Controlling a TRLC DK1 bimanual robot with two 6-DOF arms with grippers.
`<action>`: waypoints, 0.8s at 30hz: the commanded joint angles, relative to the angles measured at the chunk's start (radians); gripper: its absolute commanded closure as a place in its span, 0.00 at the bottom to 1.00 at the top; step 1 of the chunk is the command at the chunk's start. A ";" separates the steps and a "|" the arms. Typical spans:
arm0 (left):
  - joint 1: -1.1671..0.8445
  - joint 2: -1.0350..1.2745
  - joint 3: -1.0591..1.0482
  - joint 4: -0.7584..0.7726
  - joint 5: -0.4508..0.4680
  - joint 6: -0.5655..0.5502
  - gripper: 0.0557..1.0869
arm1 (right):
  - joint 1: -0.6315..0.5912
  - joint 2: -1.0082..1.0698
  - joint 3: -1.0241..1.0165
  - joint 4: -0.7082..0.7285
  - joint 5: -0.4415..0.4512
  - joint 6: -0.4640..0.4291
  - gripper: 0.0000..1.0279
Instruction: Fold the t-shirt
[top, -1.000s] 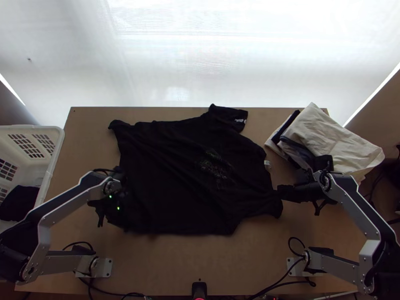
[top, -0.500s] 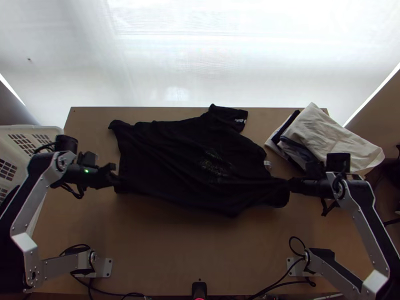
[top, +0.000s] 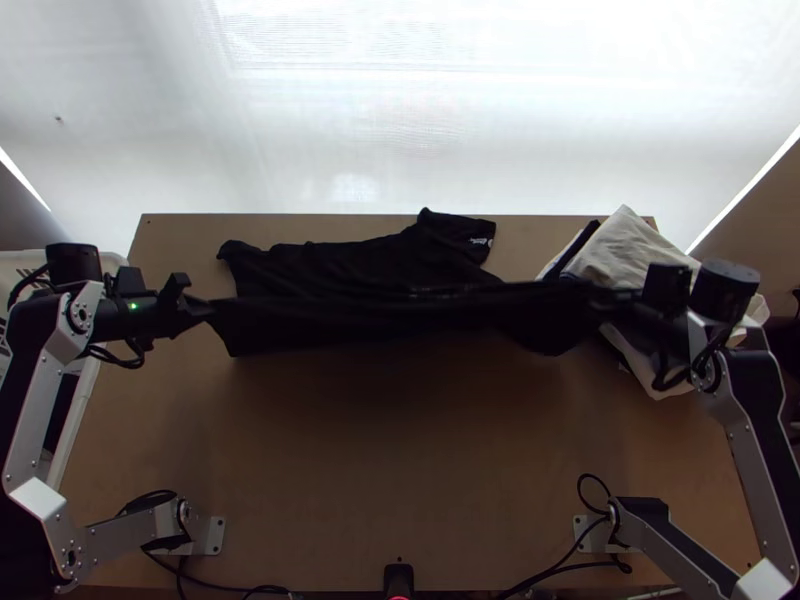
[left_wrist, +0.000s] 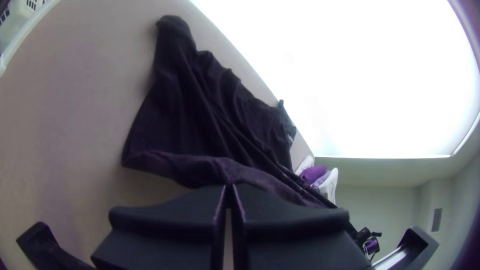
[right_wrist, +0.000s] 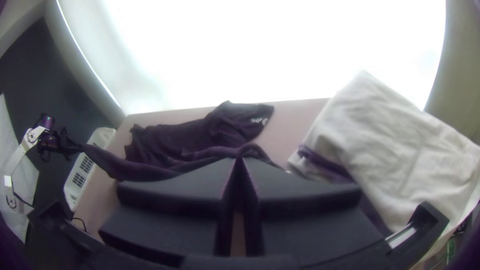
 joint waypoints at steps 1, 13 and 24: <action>-0.080 0.055 0.069 0.113 -0.107 -0.075 0.97 | 0.073 0.136 0.129 0.156 0.092 0.024 0.97; -0.166 0.523 0.451 0.127 -0.168 -0.070 0.97 | 0.095 0.566 0.554 0.182 0.100 0.041 0.97; -0.171 0.449 0.752 0.061 -0.139 -0.164 0.97 | 0.095 0.494 0.671 0.199 0.098 0.113 0.97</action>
